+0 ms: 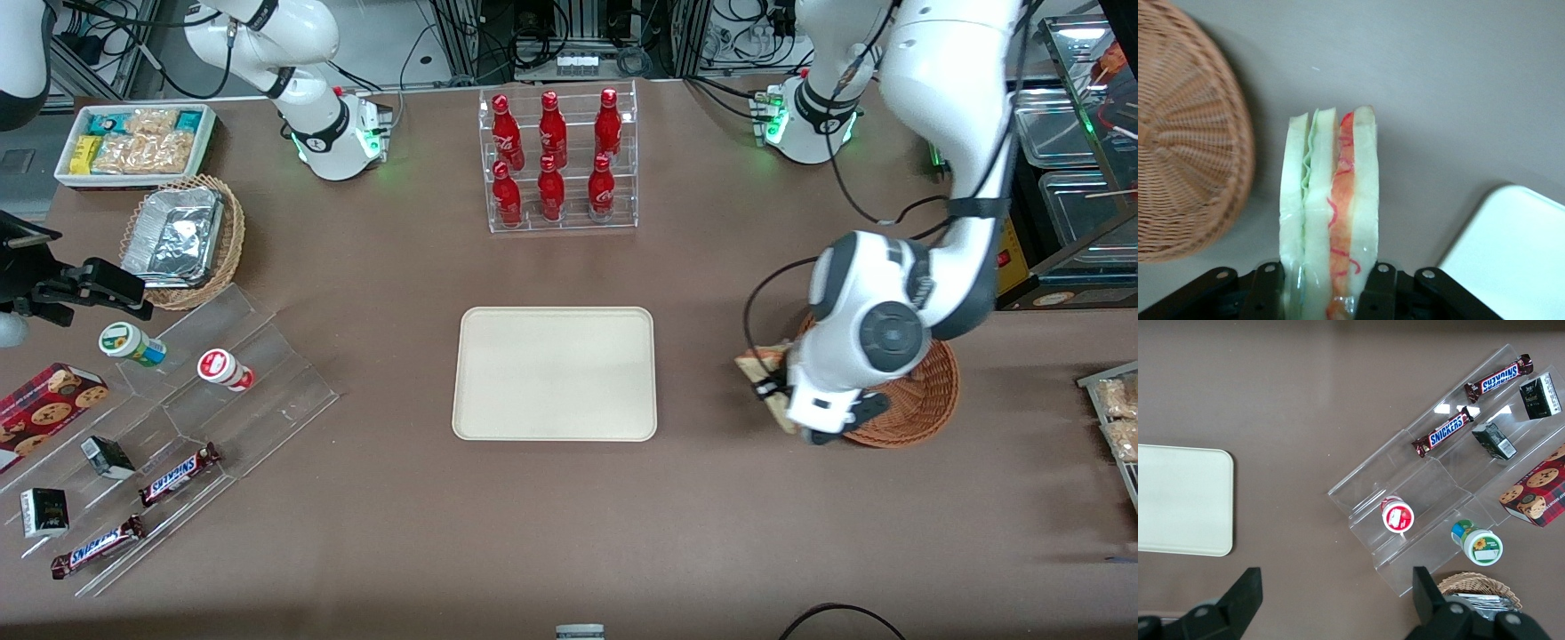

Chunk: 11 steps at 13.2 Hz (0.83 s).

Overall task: Place sandwich from basket to tray
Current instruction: 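Lift the sandwich and carry it over the cream tray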

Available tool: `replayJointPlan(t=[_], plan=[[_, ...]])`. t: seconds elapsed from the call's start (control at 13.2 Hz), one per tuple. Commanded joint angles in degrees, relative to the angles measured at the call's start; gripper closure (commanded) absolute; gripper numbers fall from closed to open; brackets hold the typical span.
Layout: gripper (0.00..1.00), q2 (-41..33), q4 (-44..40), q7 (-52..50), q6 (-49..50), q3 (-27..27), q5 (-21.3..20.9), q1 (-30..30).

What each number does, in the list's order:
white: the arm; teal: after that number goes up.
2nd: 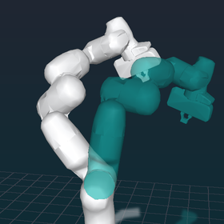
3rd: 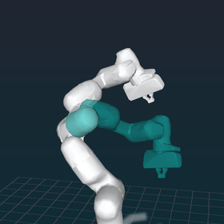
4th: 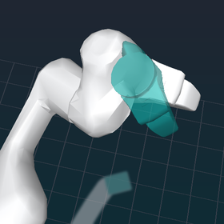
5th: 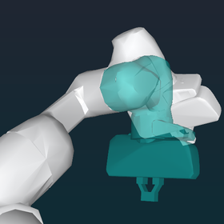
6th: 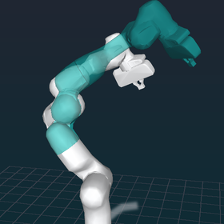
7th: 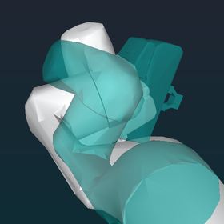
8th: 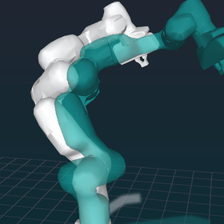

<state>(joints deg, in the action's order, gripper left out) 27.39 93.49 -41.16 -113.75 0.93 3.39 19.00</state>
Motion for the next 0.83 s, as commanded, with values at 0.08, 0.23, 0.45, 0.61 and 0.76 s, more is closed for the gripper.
replayJointPlan(t=[0.08,0.23,0.45,0.61,0.76], plan=[[0.64,7.2,-8.3,0.6,0.6,-0.5,0.6,9.7],[0.64,10.7,-10.4,1.1,-3.7,-0.5,0.5,13.9],[0.63,14.7,-10.6,4.2,-8.9,-0.5,0.2,19.1],[0.63,16.9,-11.0,5.6,-10.5,-0.5,0.1,19.8],[0.6,18.1,-11.6,9.5,-11.5,-0.5,0.5,19.8]])
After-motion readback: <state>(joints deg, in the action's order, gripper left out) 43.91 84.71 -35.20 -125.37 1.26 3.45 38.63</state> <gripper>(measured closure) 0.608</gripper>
